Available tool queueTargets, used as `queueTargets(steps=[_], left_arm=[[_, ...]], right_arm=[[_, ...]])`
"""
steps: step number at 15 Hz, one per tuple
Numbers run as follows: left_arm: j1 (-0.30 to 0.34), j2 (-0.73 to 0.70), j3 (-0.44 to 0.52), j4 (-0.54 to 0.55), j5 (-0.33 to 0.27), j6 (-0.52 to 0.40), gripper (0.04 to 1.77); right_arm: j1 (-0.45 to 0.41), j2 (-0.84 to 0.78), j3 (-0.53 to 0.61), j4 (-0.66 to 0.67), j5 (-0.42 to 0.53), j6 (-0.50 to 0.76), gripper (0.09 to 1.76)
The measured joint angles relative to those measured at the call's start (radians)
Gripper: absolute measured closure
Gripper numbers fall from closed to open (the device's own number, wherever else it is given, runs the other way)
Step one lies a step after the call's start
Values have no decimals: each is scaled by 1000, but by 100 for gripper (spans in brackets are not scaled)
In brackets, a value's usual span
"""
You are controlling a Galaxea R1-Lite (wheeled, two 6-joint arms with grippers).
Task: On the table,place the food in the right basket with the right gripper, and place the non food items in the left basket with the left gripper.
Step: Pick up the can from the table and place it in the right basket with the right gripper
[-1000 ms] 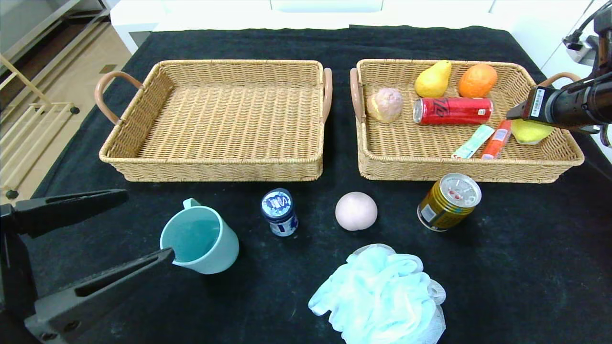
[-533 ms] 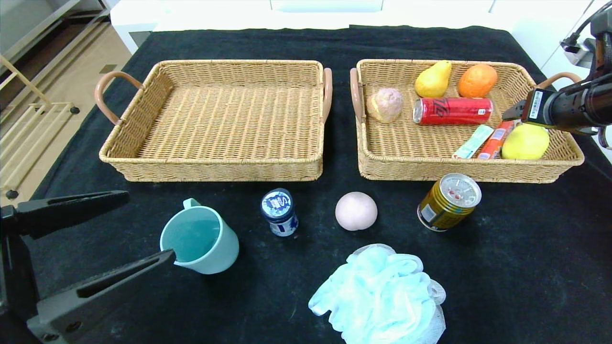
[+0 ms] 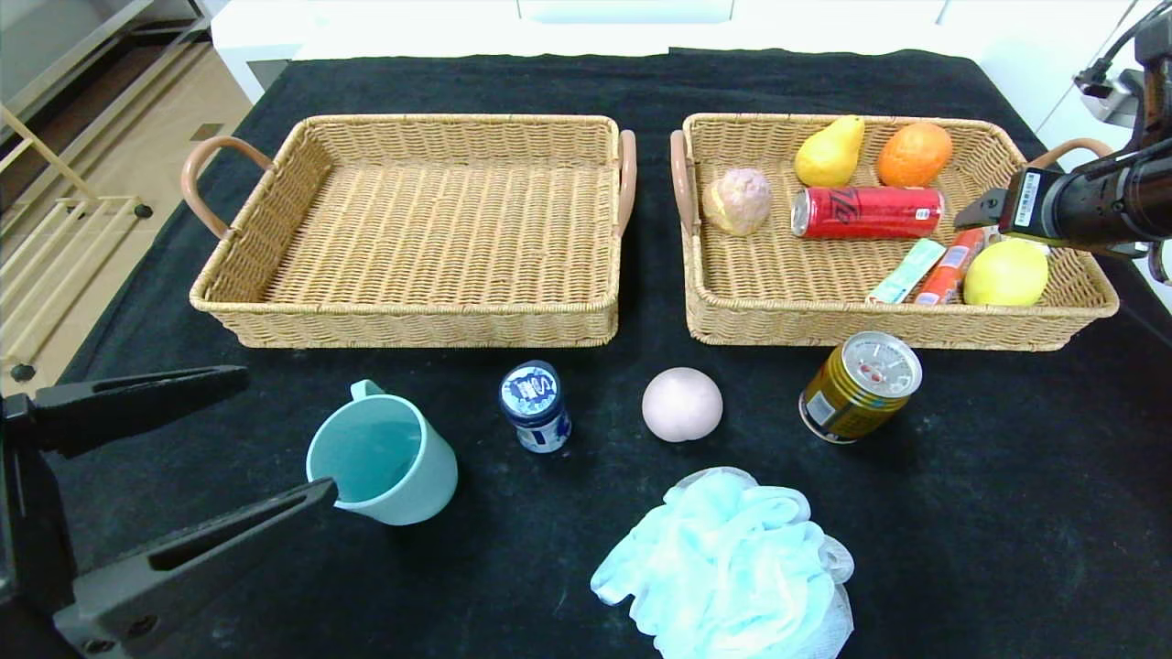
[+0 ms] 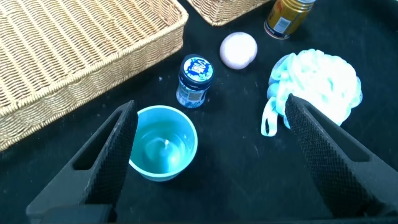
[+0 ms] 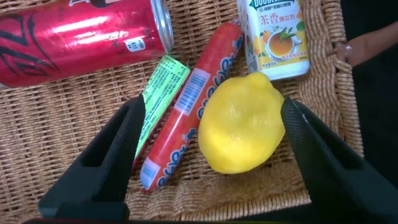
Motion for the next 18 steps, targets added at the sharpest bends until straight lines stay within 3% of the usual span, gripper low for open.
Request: queueTargets(steps=[4,10,18], left_arm=[[0,1,0,1,0,0,9],[0,6,0,2,0,0,9],[-1,8,0,4,2,14,9]], right_arm=[[51,-86,55,45,0,2,21],[242,-254,119,237,-7,64,17],[460,-265,122,371,-163,244,15]])
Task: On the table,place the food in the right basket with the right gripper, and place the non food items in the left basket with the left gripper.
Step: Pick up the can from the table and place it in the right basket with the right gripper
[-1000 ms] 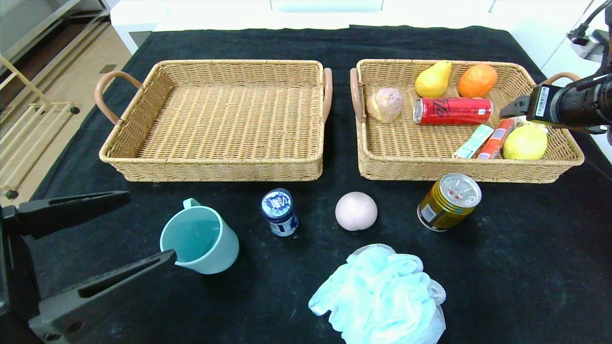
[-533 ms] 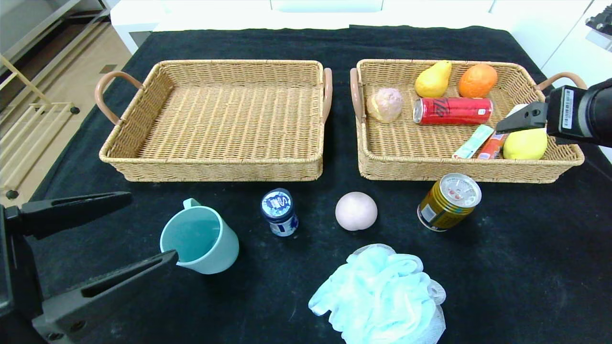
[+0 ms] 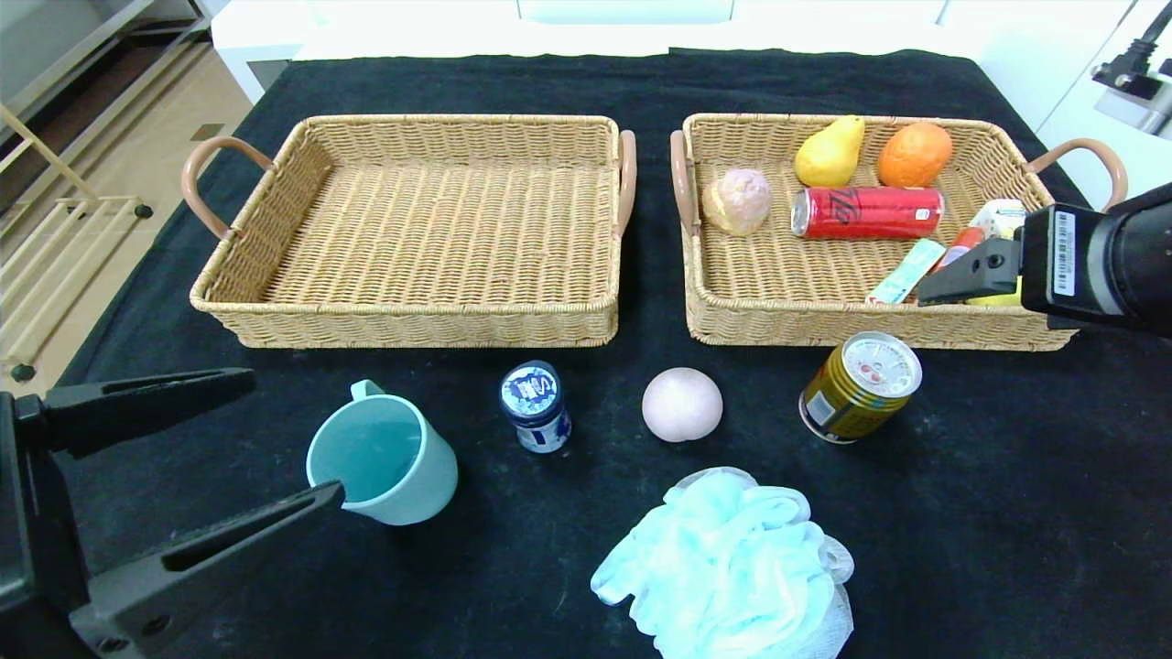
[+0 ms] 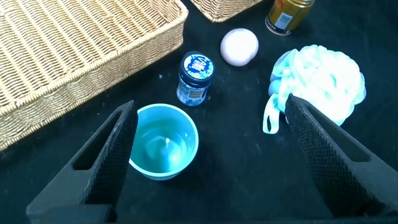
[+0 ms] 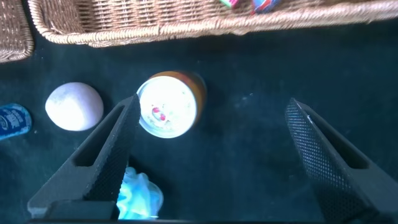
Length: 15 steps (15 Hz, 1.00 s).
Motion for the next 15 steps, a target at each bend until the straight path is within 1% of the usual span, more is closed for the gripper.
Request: queueTargets(steps=[2,5,7,9,15], left_arm=[[0,-2,0,-1,2,2,9],[0,-4,1,-3,3,2,9],[0,-4,3,-3,3,3,9],[1,-2,5,-2,3,3,9],[1,1,7,-2,3,3,9]], right_arm=[[41,21,0,1,-31,16,15],[112,63,-5,1,-98,83,15],[142,93,-8,1,-129,91,15],[156,118,-10,1,-133,106,15],[149,173,-9,1,-133,113,15]])
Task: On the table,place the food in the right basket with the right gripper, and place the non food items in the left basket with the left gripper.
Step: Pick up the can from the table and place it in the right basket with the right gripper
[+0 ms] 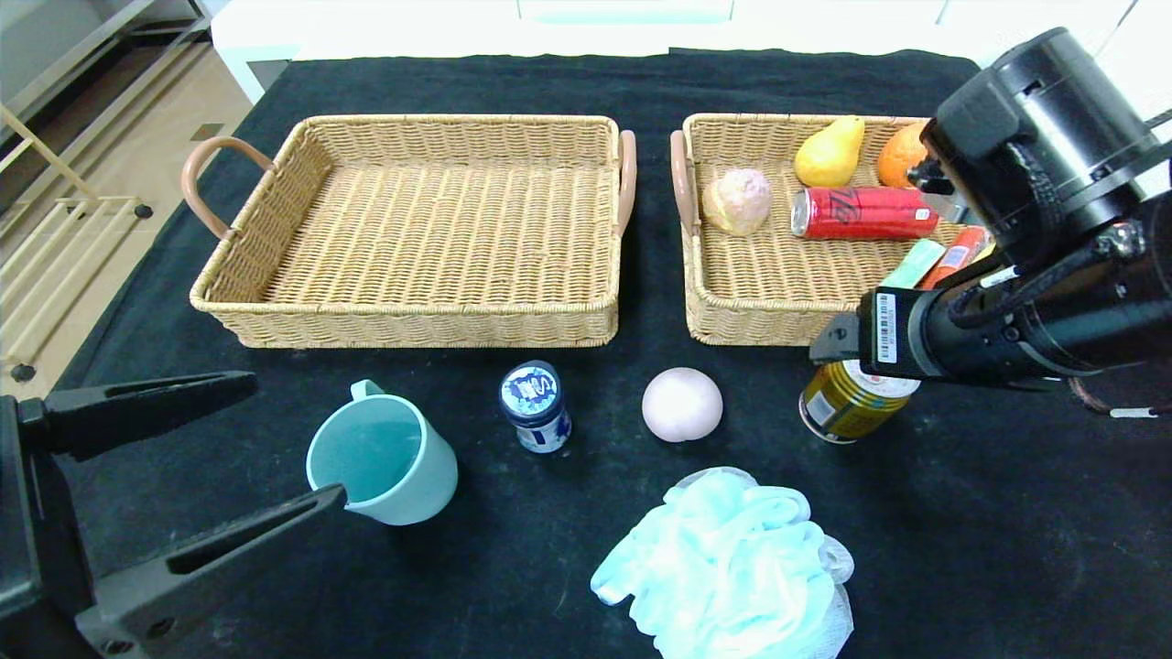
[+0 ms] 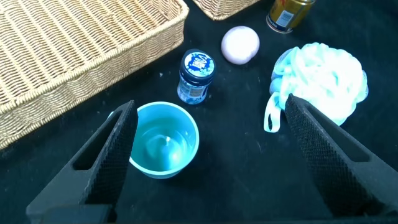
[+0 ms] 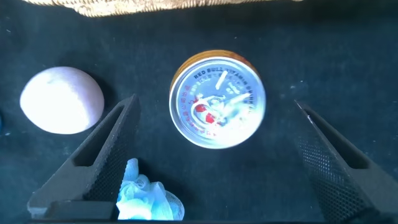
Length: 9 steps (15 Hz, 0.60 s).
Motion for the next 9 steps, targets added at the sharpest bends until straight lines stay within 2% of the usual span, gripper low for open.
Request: queueTargets(steps=[9], left_arm=[[0,-4,0,-1,0,1,9]], right_arm=[[-23,52,3,-2,-1,35,15]])
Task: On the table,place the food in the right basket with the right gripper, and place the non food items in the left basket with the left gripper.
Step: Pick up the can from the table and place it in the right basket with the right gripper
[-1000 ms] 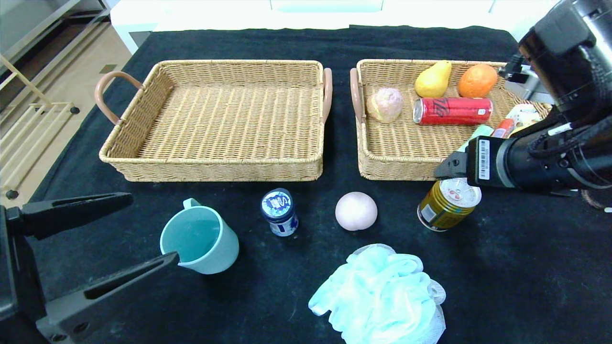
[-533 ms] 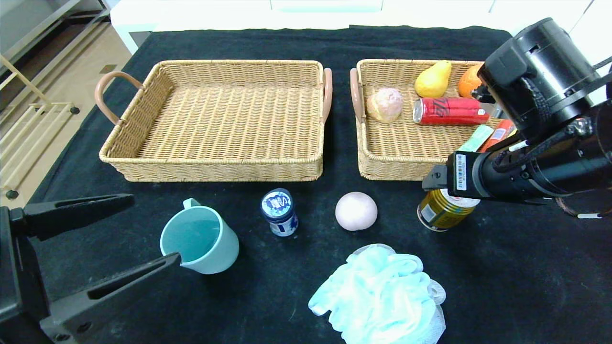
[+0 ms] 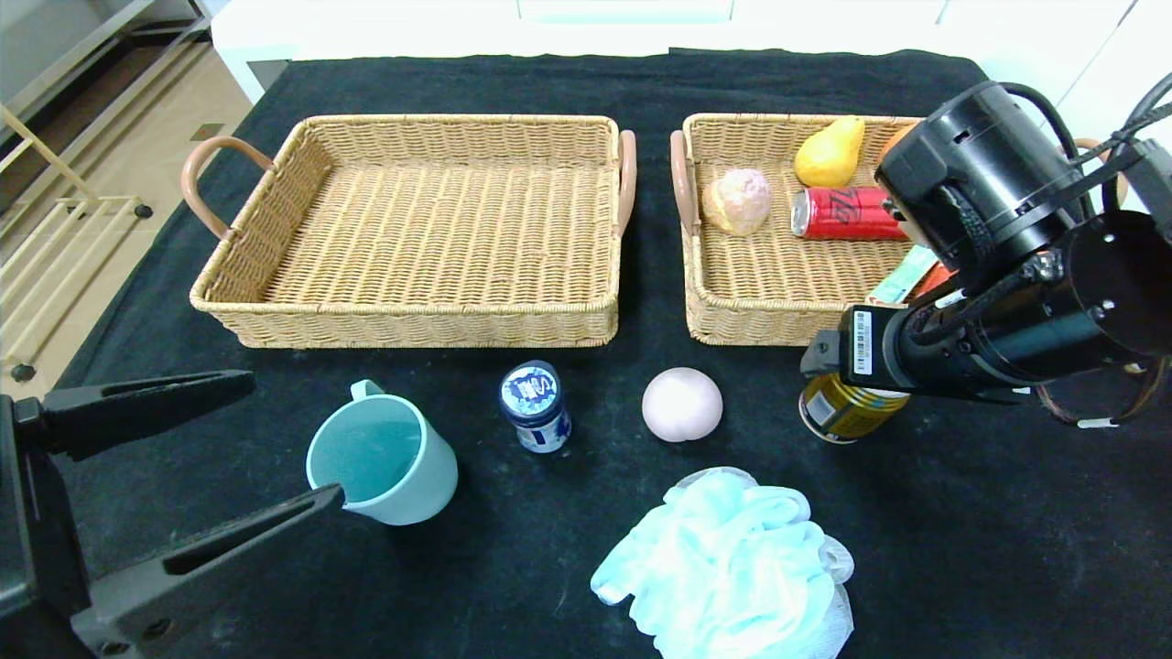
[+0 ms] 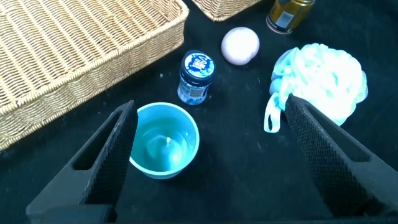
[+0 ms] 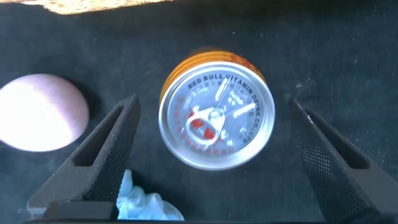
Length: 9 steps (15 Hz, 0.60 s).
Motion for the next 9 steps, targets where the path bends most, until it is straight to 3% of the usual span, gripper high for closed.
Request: queueTargets(steps=[9], left_arm=[[0,-5,0,-2,0,1,9]], right_arm=[[-17,52,-3,-2,3,20,14]])
